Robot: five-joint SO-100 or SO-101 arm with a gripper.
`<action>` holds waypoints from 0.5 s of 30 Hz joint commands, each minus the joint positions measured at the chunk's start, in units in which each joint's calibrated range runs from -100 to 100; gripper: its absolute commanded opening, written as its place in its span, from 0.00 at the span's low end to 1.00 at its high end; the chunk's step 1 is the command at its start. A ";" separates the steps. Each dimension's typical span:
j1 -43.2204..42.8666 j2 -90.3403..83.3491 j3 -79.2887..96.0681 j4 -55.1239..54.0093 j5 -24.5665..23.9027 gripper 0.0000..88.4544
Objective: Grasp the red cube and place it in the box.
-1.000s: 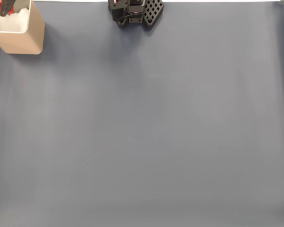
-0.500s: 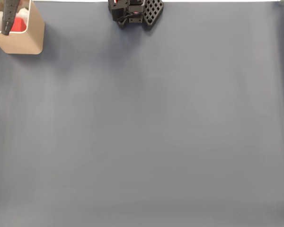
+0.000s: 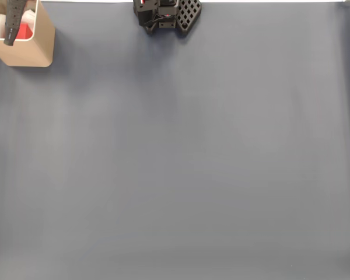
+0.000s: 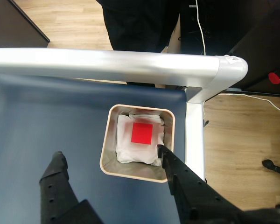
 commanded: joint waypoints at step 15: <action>-1.44 -0.92 -0.94 -0.96 -1.37 0.21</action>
